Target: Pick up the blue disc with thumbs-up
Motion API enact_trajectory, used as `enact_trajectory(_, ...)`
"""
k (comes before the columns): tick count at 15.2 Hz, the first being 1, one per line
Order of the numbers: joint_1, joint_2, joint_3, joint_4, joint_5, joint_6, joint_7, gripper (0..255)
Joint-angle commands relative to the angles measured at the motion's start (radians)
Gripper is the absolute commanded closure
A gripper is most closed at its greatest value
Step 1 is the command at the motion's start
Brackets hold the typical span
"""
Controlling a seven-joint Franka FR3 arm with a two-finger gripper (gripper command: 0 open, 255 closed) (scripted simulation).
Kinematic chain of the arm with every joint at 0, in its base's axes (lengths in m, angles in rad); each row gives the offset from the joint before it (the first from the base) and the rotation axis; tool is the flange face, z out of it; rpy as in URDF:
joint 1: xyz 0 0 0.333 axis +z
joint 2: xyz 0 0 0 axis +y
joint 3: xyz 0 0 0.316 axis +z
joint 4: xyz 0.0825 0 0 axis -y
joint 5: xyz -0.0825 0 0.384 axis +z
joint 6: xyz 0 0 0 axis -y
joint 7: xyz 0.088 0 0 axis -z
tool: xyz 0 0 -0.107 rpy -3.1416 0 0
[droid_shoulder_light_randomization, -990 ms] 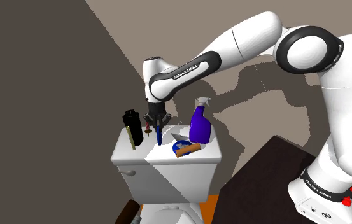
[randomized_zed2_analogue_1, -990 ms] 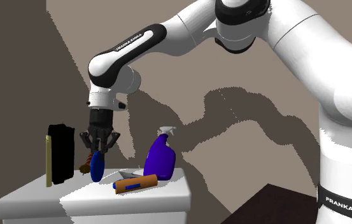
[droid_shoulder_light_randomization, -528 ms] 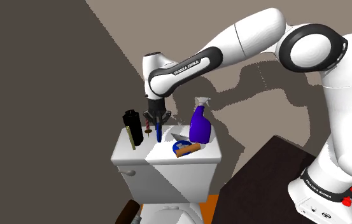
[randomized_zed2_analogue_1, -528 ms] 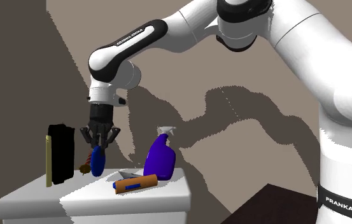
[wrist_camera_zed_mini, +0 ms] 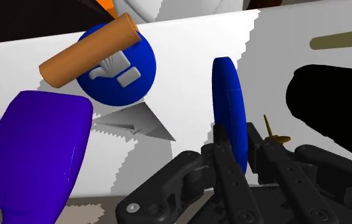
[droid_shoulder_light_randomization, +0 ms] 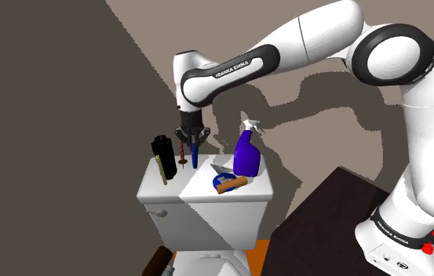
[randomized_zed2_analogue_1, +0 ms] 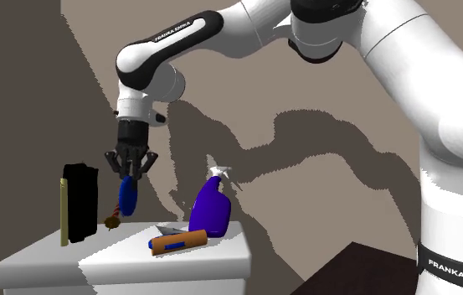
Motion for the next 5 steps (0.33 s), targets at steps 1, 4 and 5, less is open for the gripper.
enact_trajectory(1, -0.002, -0.01, 0.001, 0.011, 0.003, -0.021, -0.001, 255)
enact_trajectory(4, -0.002, -0.019, 0.003, 0.027, 0.005, -0.045, 0.0, 255)
enact_trajectory(5, -0.002, -0.019, 0.003, 0.027, 0.005, -0.045, 0.0, 255)
